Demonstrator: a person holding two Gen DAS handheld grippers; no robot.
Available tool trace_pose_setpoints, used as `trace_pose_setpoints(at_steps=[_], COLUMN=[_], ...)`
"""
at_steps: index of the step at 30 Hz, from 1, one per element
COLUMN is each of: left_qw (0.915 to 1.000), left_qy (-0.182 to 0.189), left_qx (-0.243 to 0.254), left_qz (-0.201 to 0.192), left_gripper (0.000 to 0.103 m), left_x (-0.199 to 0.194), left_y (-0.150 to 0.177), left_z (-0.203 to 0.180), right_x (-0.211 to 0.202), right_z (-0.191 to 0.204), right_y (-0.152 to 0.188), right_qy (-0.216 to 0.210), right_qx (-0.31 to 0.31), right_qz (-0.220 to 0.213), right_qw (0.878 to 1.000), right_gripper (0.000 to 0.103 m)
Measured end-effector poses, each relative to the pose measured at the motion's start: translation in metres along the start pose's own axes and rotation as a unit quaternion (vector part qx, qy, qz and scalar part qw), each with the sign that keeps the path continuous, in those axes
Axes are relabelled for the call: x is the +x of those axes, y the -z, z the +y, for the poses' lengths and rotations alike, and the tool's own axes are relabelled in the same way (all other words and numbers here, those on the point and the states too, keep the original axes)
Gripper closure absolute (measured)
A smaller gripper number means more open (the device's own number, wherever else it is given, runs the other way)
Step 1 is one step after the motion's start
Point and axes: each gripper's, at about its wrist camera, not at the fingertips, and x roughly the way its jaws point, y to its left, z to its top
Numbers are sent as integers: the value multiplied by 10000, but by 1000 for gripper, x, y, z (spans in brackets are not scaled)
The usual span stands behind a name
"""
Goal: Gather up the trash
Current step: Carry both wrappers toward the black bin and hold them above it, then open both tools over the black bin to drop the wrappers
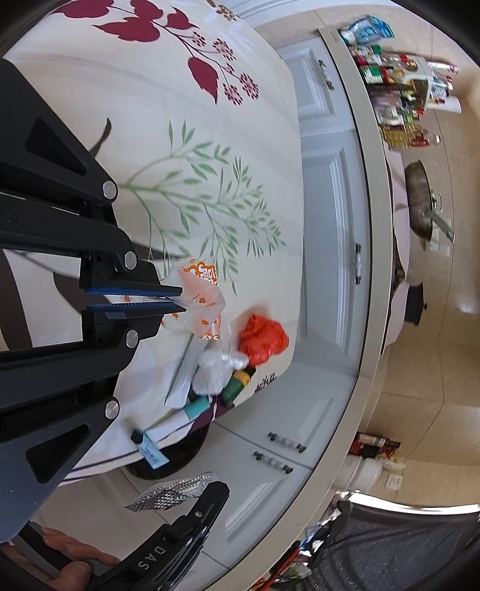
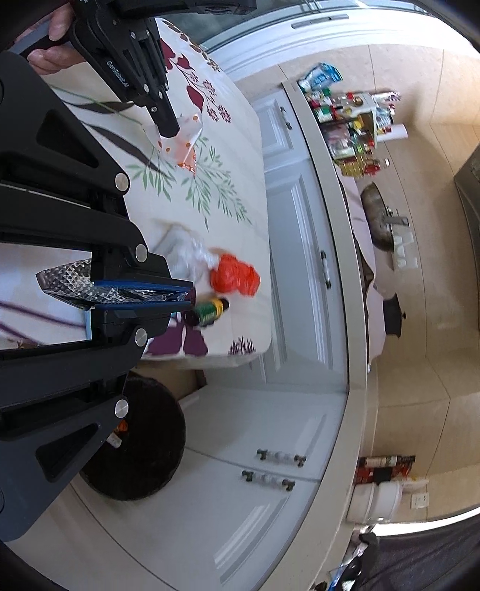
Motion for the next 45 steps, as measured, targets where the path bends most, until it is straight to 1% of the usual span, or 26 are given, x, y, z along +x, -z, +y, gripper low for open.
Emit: trace_pose_setpoints(at_steps=[5,12,19,26,35,45], left_qw=[9998,9982,9944,9907,9879,9901], left_qy=[125,361,622,785,786,600], left_qx=[165,471,849,1113,1309,1174], left_qz=[42,-17,-44,48,256,474], left_gripper=[99,99,99,99,99,99], left_x=[6,9,22,45,87,131], left_y=[-4,-14,-26,-35,-37,-43], left_z=[-22,-60,-111,-160,-211,-239], right_x=[0,-4,-4,5,20,46], right_z=[-21,-57,-99,-142,-187,-223], right_y=[2,1,0,3,3,0], right_qy=[131,459,745,949,1142,1188], right_qx=[133,272,437,551,633,742], right_qz=[-19,-101,-147,-106,-35,27], right_qw=[9998,9985,9962,9939,9914,9901], right_gripper=[98,98,98,98,98,98])
